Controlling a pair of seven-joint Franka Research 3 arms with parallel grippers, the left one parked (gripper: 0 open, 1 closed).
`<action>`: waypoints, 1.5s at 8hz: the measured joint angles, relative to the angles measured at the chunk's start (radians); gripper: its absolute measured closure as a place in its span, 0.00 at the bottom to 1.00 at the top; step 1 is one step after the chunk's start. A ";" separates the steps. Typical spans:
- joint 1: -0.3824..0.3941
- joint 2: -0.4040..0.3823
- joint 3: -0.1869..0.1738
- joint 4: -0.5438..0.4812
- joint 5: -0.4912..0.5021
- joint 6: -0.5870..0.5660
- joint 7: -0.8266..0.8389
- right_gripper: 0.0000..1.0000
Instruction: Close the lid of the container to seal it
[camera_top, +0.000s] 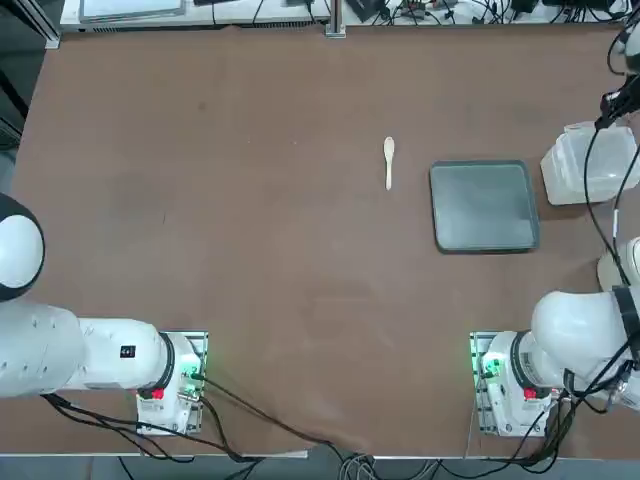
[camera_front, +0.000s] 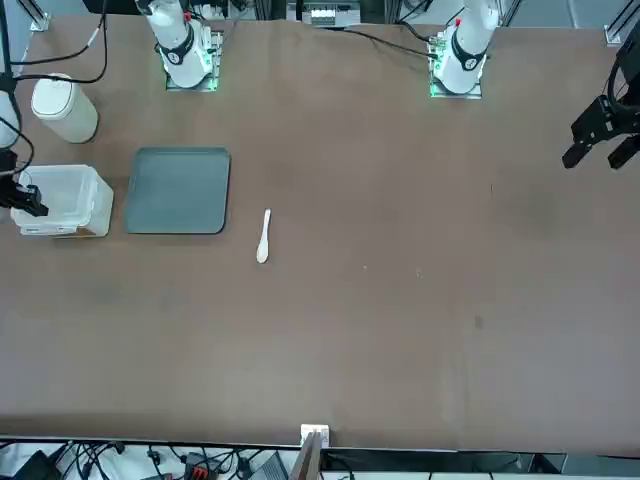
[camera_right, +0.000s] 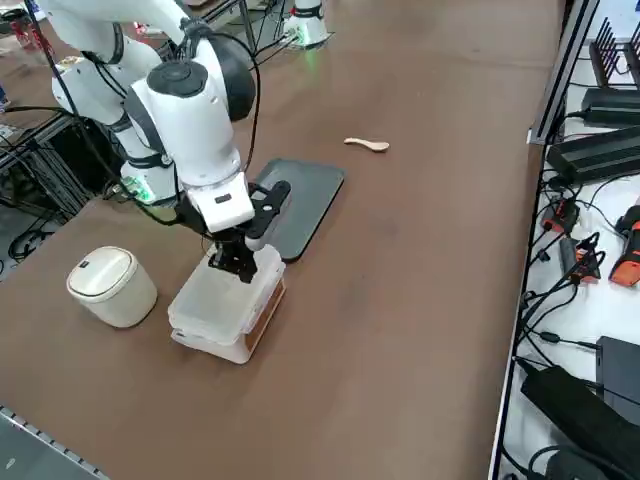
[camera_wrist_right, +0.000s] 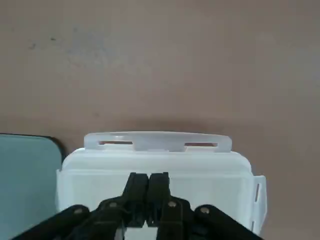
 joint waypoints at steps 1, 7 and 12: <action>0.002 -0.001 0.001 0.039 0.000 -0.055 0.000 0.98; 0.080 -0.055 0.004 0.240 0.025 -0.393 0.109 0.98; 0.215 -0.162 0.009 0.346 0.035 -0.625 0.325 0.32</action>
